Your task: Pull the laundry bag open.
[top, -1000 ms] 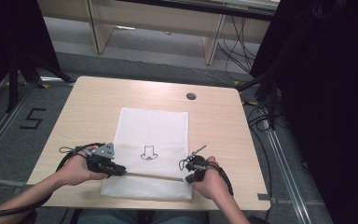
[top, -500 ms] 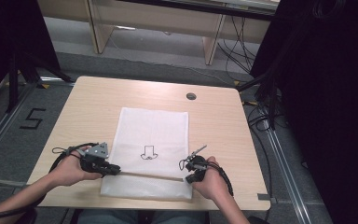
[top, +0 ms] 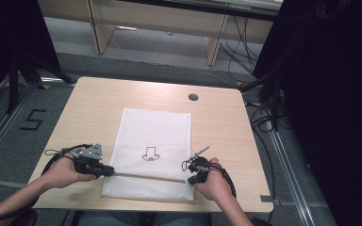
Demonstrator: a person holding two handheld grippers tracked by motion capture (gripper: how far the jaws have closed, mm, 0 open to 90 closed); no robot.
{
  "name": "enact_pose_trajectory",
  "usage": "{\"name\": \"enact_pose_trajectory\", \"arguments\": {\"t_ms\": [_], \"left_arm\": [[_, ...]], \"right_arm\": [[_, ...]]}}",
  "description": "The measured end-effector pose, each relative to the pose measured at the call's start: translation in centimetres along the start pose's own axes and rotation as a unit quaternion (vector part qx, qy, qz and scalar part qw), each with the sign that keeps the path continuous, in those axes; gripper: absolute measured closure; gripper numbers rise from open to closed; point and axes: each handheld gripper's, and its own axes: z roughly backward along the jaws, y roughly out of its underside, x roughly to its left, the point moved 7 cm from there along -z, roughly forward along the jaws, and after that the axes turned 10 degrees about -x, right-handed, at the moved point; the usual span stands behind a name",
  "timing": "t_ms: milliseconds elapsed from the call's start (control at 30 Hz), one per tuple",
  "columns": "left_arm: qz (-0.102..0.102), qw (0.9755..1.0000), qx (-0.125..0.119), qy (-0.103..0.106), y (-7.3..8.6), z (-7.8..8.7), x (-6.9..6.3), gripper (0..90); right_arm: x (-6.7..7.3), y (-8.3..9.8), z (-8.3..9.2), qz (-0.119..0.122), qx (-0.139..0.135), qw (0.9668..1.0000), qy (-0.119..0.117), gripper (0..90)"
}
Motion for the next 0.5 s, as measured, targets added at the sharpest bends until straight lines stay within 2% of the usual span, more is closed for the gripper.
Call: {"name": "enact_pose_trajectory", "arguments": {"t_ms": [100, 167, 200, 233, 267, 300, 367, 400, 433, 467, 500], "left_arm": [[-0.011, 0.9999, 0.008, 0.0, 0.3, 0.1, -0.1, 83.2], [-0.008, 0.9999, 0.008, 0.004, 0.4, 0.1, -0.1, 83.3], [-0.016, 0.9998, 0.01, 0.005, 0.5, 0.3, 0.0, 83.3], [-0.002, 1.0, 0.008, 0.002, 0.7, 0.4, 0.1, 83.3], [0.003, 1.0, 0.005, 0.004, 0.9, 0.4, 0.1, 83.3], [-0.002, 0.9999, 0.01, 0.002, 1.2, 0.6, 0.2, 83.3], [0.007, 1.0, 0.006, 0.0, 1.4, 0.7, 0.1, 83.3], [-0.002, 0.9999, 0.013, -0.004, 1.5, 0.9, 0.3, 83.3], [0.008, 1.0, 0.003, -0.003, 1.4, 1.0, 0.2, 83.3], [-0.01, 0.9996, 0.021, -0.016, 1.7, 1.2, 0.6, 83.3], [-0.015, 0.999, 0.031, -0.028, 2.1, 1.4, 1.0, 83.3]], "right_arm": [[0.0, 0.0, 0.0, 0.0, 0.0, 1.0, 0.0, 90.0], [0.0, 0.0, 0.0, 0.005, -0.002, 1.0, -0.001, 90.0], [0.0, 0.0, 0.0, -0.001, -0.001, 1.0, 0.0, 90.0], [0.0, 0.0, 0.0, -0.003, -0.004, 1.0, 0.0, 90.0], [0.0, 0.0, 0.0, -0.002, -0.002, 1.0, 0.0, 90.0], [0.0, 0.0, 0.0, -0.002, -0.002, 1.0, -0.001, 90.0], [0.0, 0.0, 0.0, 0.003, -0.002, 1.0, -0.004, 90.0], [0.0, 0.0, 0.0, 0.0, -0.001, 1.0, -0.003, 90.0], [0.0, 0.0, 0.0, 0.0, 0.0, 1.0, -0.003, 90.0], [0.0, 0.0, 0.0, 0.0, -0.001, 1.0, -0.003, 90.0], [0.0, 0.0, 0.0, 0.003, -0.002, 1.0, -0.005, 90.0]]}}
